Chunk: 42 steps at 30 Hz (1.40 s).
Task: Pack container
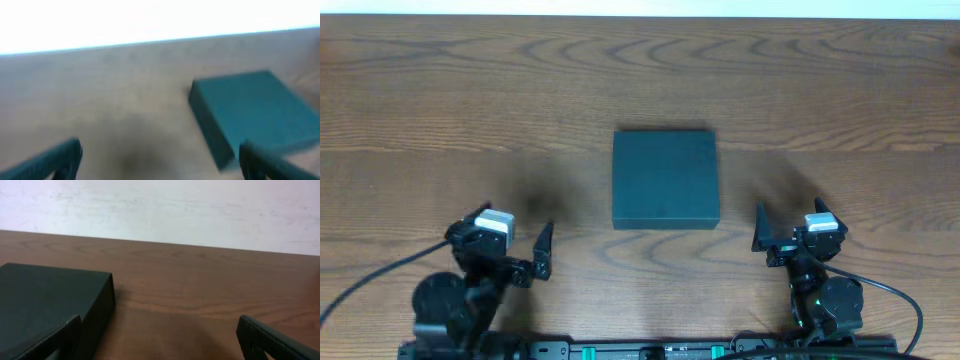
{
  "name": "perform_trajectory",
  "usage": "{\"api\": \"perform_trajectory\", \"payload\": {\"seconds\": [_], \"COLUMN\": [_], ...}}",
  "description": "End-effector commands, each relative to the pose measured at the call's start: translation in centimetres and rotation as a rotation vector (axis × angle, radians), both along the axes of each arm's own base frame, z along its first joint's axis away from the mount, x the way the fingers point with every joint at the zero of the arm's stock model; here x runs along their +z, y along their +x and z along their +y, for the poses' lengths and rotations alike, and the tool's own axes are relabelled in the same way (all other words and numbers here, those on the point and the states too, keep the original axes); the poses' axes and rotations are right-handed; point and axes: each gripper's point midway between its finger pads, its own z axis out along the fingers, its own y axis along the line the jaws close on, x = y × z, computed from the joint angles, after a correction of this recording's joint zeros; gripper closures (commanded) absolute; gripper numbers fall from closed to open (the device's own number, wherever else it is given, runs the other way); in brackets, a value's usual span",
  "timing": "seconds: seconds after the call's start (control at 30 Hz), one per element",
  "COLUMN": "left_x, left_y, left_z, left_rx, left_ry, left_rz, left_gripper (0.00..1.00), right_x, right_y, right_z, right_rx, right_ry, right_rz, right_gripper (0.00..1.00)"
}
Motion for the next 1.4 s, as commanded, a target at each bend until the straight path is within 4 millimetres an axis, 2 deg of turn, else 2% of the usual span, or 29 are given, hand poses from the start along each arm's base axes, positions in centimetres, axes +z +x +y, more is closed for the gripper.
{"api": "perform_trajectory", "payload": {"seconds": [0.0, 0.1, 0.2, 0.47, 0.57, 0.77, 1.03, 1.13, 1.37], "left_x": [-0.8, -1.5, -3.5, -9.0, -8.9, -8.9, -8.8, -8.8, -8.9], "left_y": [0.8, 1.9, 2.5, 3.0, 3.0, 3.0, 2.9, 2.9, 3.0], "left_z": [-0.1, 1.3, 2.4, 3.7, 4.3, 4.3, 2.8, 3.0, 4.2], "left_rx": [-0.012, 0.076, 0.143, 0.216, 0.261, 0.275, 0.198, 0.215, 0.317], "left_ry": [0.045, 0.053, 0.063, 0.074, 0.057, -0.01, -0.045, -0.047, -0.187], "left_rz": [-0.131, -0.207, -0.21, -0.102, -0.102, -0.091, -0.088, -0.087, -0.064], "left_gripper": [0.02, 0.01, 0.01, 0.01, 0.01, 0.01, 0.02, 0.01, 0.01], "right_x": [-0.1, -0.1, -0.1, -0.1, -0.1, -0.1, -0.1, -0.1, -0.1], "right_y": [0.0, 0.0, 0.0, 0.0, 0.0, 0.0, 0.0, 0.0, 0.0], "right_z": [0.3, 0.3, 0.3, 0.3, 0.3, 0.3, 0.3, 0.3, 0.3], "right_rx": [0.018, 0.018, 0.018, 0.018, 0.018, 0.018, 0.018, 0.019, 0.018], "right_ry": [-0.014, -0.014, -0.014, -0.014, -0.014, -0.014, -0.014, -0.014, -0.014], "right_rz": [-0.003, -0.003, -0.003, -0.004, -0.003, -0.003, -0.004, -0.003, -0.003], "right_gripper": [0.01, 0.01, 0.01, 0.01, 0.01, 0.01, 0.01, 0.01, 0.01]}}
